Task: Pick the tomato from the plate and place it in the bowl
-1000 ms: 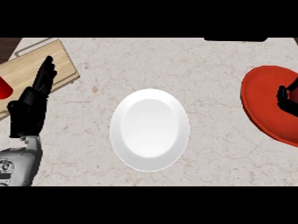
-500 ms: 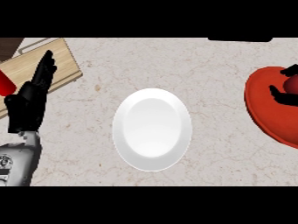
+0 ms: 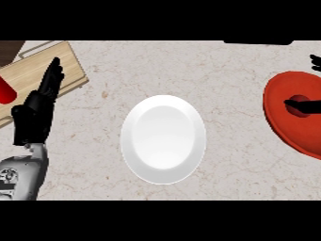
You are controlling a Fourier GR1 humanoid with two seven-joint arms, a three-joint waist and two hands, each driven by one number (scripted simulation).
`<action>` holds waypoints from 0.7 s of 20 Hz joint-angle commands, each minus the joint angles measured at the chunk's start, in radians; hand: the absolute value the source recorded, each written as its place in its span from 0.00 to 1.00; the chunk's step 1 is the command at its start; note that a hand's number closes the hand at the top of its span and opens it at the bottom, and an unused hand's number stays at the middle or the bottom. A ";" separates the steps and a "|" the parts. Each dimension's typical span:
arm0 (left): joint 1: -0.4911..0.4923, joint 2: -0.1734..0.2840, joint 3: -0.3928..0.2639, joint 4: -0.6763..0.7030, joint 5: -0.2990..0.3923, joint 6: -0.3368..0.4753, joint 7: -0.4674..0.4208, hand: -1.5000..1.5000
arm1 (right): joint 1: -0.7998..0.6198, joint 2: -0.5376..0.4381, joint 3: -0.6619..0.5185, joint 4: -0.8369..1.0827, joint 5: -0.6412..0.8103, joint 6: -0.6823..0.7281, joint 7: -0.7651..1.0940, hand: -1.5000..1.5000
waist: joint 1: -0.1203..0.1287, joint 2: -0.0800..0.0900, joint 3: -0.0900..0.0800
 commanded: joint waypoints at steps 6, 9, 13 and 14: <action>0.025 0.029 0.057 0.023 0.037 -0.030 -0.038 0.50 | -0.015 -0.114 -0.111 0.130 -0.104 0.216 -0.097 0.00 | -0.026 -0.009 -0.002; 0.041 -0.007 0.001 -0.034 -0.020 0.008 0.021 0.50 | -0.008 -0.199 -0.139 0.178 -0.126 0.323 -0.104 0.00 | -0.018 -0.006 -0.001; 0.040 0.007 0.024 -0.032 0.010 -0.017 0.008 0.50 | 0.054 -0.238 -0.174 0.209 -0.162 0.437 -0.175 0.00 | -0.016 -0.006 0.000; 0.039 0.041 0.056 -0.007 0.033 -0.045 -0.019 0.50 | 0.109 -0.278 -0.176 0.208 -0.166 0.513 -0.223 0.00 | -0.024 -0.006 0.000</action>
